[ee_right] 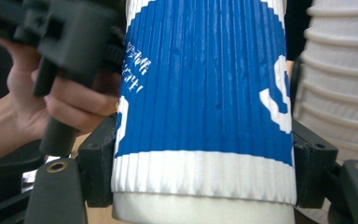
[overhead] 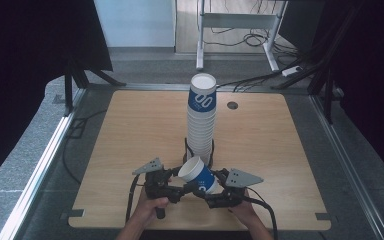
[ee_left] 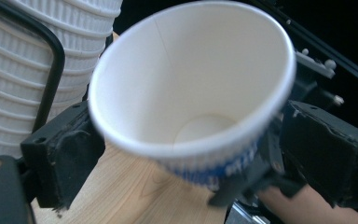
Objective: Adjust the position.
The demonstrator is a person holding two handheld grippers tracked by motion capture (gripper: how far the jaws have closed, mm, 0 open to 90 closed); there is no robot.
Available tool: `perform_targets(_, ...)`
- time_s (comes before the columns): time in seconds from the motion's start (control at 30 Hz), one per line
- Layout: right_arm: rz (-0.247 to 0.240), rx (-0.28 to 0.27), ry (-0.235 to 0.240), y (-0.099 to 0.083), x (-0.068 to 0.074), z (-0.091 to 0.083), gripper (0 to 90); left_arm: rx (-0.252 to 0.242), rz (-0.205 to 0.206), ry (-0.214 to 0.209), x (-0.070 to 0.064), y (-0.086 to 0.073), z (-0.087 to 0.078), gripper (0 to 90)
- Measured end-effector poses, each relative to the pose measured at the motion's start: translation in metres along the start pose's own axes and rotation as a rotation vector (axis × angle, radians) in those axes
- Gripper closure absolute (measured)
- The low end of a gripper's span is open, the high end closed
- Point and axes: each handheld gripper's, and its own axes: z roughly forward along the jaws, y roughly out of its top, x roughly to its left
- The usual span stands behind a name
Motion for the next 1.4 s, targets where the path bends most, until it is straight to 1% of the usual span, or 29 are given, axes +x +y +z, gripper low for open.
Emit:
perform_targets(0.1, -0.017, 0.01, 0.016, -0.001, 0.005, 0.005, 27.2, -0.003, -0.018, -0.015, 0.002, 0.001, 0.002, 7.4)
perform_targets(0.17, -0.021, 0.015, 0.024, -0.002, 0.007, 0.007, 27.2, -0.013, -0.029, -0.024, 0.004, 0.0, 0.002, 8.1)
perform_targets(0.2, -0.023, 0.017, 0.024, -0.002, 0.008, 0.007, 27.2, -0.022, -0.039, -0.025, 0.004, 0.0, 0.002, 9.8)
perform_targets(0.23, -0.024, 0.018, 0.024, -0.002, 0.008, 0.008, 27.2, -0.025, -0.04, -0.029, 0.005, 0.0, 0.002, 12.8)
perform_targets(0.27, -0.021, 0.018, 0.025, -0.003, 0.008, 0.008, 27.2, -0.026, -0.045, -0.034, 0.006, 0.0, 0.002, 13.2)
perform_targets(0.33, -0.017, 0.023, 0.024, -0.003, 0.007, 0.009, 27.2, -0.02, -0.045, -0.034, 0.007, -0.001, 0.002, 14.2)
perform_targets(0.57, -0.015, 0.034, 0.024, -0.005, 0.006, 0.009, 27.0, -0.024, -0.031, -0.033, 0.007, -0.003, 0.004, 17.0)
perform_targets(0.63, -0.012, 0.036, 0.024, -0.005, 0.006, 0.009, 26.9, -0.027, -0.029, -0.027, 0.006, -0.003, 0.004, 17.4)
perform_targets(0.77, -0.015, 0.049, 0.024, -0.006, 0.006, 0.01, 26.8, -0.018, -0.005, -0.021, 0.005, -0.004, 0.005, 19.0)
perform_targets(0.8, -0.016, 0.052, 0.021, -0.006, 0.006, 0.01, 26.8, -0.019, 0.007, -0.01, 0.004, -0.004, 0.005, 19.6)
perform_targets(0.9, -0.016, 0.063, 0.021, -0.007, 0.005, 0.011, 26.8, -0.013, 0.026, 0.002, 0.003, -0.004, 0.006, 19.8)
perform_targets(1.17, -0.021, 0.068, 0.028, -0.007, 0.005, 0.011, 26.6, -0.003, 0.076, 0.028, -0.002, -0.003, 0.005, 20.2)
perform_targets(1.3, -0.032, 0.077, 0.028, -0.008, 0.006, 0.012, 26.6, 0.014, 0.127, 0.053, -0.006, -0.003, 0.006, 20.2)
perform_targets(1.33, -0.034, 0.08, 0.027, -0.008, 0.006, 0.012, 26.6, 0.018, 0.145, 0.064, -0.008, -0.003, 0.006, 20.2)
perform_targets(1.4, -0.039, 0.084, 0.029, -0.008, 0.006, 0.013, 26.6, 0.022, 0.156, 0.07, -0.009, -0.003, 0.006, 20.2)
